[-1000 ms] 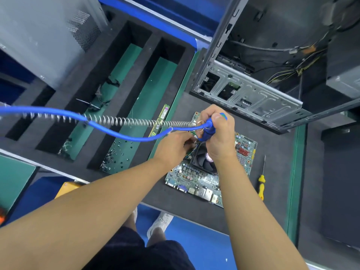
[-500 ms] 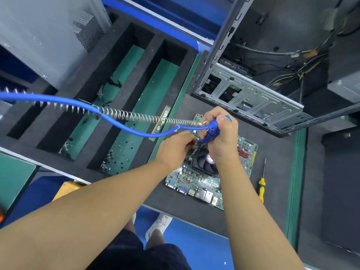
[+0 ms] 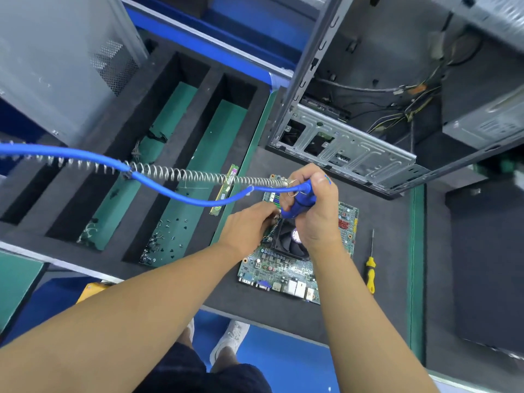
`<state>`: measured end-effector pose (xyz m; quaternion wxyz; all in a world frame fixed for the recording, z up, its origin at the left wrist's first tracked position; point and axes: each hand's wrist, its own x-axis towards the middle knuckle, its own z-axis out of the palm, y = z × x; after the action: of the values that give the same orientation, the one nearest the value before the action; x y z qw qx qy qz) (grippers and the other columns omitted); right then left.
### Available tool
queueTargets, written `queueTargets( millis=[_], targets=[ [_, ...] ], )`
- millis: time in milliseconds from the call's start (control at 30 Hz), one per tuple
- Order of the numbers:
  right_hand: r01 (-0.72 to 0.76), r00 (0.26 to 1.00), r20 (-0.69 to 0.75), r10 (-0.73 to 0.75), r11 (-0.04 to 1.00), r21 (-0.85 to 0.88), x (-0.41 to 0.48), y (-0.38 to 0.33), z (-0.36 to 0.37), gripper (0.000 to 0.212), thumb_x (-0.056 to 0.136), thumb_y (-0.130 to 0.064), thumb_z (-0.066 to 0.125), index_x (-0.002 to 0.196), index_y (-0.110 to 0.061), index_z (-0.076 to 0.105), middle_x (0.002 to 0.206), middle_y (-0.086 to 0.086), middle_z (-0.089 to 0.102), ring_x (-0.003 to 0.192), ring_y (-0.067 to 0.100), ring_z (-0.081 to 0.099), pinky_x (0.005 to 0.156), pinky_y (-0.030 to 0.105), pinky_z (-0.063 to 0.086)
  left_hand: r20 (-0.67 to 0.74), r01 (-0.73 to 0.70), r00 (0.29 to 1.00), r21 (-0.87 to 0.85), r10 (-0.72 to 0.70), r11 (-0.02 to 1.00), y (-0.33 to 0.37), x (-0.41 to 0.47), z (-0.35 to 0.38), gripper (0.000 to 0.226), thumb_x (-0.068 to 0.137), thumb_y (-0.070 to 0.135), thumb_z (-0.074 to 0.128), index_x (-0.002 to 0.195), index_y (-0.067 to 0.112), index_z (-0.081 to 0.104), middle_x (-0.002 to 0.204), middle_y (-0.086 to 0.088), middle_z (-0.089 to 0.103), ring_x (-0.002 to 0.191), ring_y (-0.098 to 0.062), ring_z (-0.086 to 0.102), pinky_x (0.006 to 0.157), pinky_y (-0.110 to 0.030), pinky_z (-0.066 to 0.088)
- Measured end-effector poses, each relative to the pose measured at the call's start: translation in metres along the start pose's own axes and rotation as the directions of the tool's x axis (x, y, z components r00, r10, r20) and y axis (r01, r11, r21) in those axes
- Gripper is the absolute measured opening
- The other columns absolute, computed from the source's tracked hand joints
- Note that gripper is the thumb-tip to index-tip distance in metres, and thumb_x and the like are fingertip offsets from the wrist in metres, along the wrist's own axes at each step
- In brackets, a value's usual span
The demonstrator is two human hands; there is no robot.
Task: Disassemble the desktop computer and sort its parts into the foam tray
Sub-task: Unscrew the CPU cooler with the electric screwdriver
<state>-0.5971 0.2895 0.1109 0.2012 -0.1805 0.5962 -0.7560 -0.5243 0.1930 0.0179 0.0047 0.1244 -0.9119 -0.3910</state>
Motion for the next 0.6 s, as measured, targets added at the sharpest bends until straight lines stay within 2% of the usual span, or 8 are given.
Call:
queueTargets(
  millis=[100, 167, 233, 300, 367, 433, 500, 600],
  targets=[
    [0.011, 1.000, 0.010, -0.011, 1.000, 0.007, -0.019, -0.003, 0.000, 0.028, 0.085, -0.047, 0.057, 0.071, -0.023, 0.060, 0.056, -0.004, 0.055, 0.045, 0.020, 0.046, 0.050, 0.029, 0.035, 0.045, -0.007, 0.999, -0.037, 0.009, 0.999, -0.005, 0.001, -0.001, 0.008, 0.098, 0.018, 0.053, 0.101, 0.019, 0.061, 0.091, 0.003, 0.063, 0.075, -0.018, 0.052, 0.069, -0.029, 0.045],
    [-0.010, 1.000, -0.018, 0.010, 1.000, 0.002, -0.032, 0.001, 0.003, 0.025, 0.085, -0.041, 0.053, 0.069, -0.023, 0.061, 0.056, -0.003, 0.055, 0.045, 0.020, 0.046, 0.050, 0.028, 0.037, 0.024, -0.073, 0.997, -0.148, 0.077, 0.986, -0.005, -0.002, -0.006, 0.020, 0.099, 0.008, 0.049, 0.087, 0.023, 0.057, 0.086, 0.010, 0.057, 0.076, -0.005, 0.054, 0.079, -0.022, 0.048],
    [-0.028, 0.998, -0.063, 0.030, 0.999, 0.019, -0.039, 0.007, 0.007, 0.026, 0.084, -0.039, 0.051, 0.068, -0.022, 0.061, 0.055, -0.001, 0.054, 0.045, 0.020, 0.044, 0.051, 0.032, 0.035, -0.011, -0.107, 0.994, -0.324, 0.110, 0.940, -0.007, -0.009, -0.013, 0.033, 0.099, 0.001, 0.044, 0.087, 0.030, 0.054, 0.096, 0.017, 0.055, 0.093, 0.004, 0.056, 0.091, -0.015, 0.044],
    [-0.017, 0.996, -0.090, 0.019, 1.000, 0.026, -0.040, 0.011, 0.008, 0.026, 0.085, -0.039, 0.050, 0.069, -0.022, 0.061, 0.055, -0.001, 0.055, 0.046, 0.019, 0.045, 0.051, 0.031, 0.036, 0.071, -0.018, 0.996, -0.366, 0.047, 0.930, -0.014, -0.019, -0.017, 0.029, 0.101, 0.011, 0.039, 0.087, 0.034, 0.050, 0.098, 0.011, 0.054, 0.093, -0.013, 0.058, 0.091, -0.036, 0.048],
    [-0.002, 0.993, -0.114, 0.005, 1.000, 0.025, -0.037, 0.014, 0.006, 0.026, 0.086, -0.040, 0.050, 0.070, -0.023, 0.062, 0.055, -0.002, 0.055, 0.046, 0.018, 0.046, 0.054, 0.028, 0.038, 0.081, 0.053, 0.996, -0.355, -0.026, 0.933, -0.021, -0.027, -0.018, 0.021, 0.097, 0.024, 0.035, 0.087, 0.026, 0.053, 0.091, 0.001, 0.054, 0.084, -0.028, 0.055, 0.083, -0.050, 0.048],
    [-0.006, 0.990, -0.138, 0.009, 1.000, 0.022, -0.035, 0.015, 0.005, 0.028, 0.087, -0.041, 0.050, 0.070, -0.022, 0.061, 0.052, 0.000, 0.054, 0.046, 0.020, 0.046, 0.056, 0.029, 0.039, 0.034, 0.039, 0.999, -0.343, -0.029, 0.939, -0.025, -0.032, -0.018, 0.033, 0.094, 0.030, 0.034, 0.110, 0.012, 0.056, 0.114, -0.008, 0.054, 0.105, -0.029, 0.052, 0.099, -0.048, 0.043],
    [-0.011, 0.988, -0.154, 0.015, 1.000, 0.024, -0.034, 0.018, 0.004, 0.029, 0.087, -0.042, 0.050, 0.070, -0.021, 0.060, 0.051, 0.002, 0.052, 0.047, 0.022, 0.044, 0.057, 0.030, 0.038, -0.040, -0.060, 0.998, -0.236, 0.052, 0.970, -0.025, -0.037, -0.017, 0.049, 0.093, 0.034, 0.038, 0.134, 0.008, 0.043, 0.139, -0.008, 0.042, 0.129, -0.025, 0.038, 0.115, -0.038, 0.028],
    [-0.030, 0.985, -0.169, 0.034, 0.999, 0.027, -0.034, 0.023, 0.005, 0.028, 0.086, -0.041, 0.050, 0.071, -0.019, 0.060, 0.051, 0.004, 0.052, 0.047, 0.022, 0.044, 0.056, 0.032, 0.038, -0.103, -0.113, 0.989, -0.017, 0.110, 0.994, -0.027, -0.042, -0.015, 0.039, 0.089, 0.030, 0.046, 0.122, 0.009, 0.049, 0.121, -0.010, 0.050, 0.112, -0.031, 0.046, 0.102, -0.047, 0.039]
  ],
)
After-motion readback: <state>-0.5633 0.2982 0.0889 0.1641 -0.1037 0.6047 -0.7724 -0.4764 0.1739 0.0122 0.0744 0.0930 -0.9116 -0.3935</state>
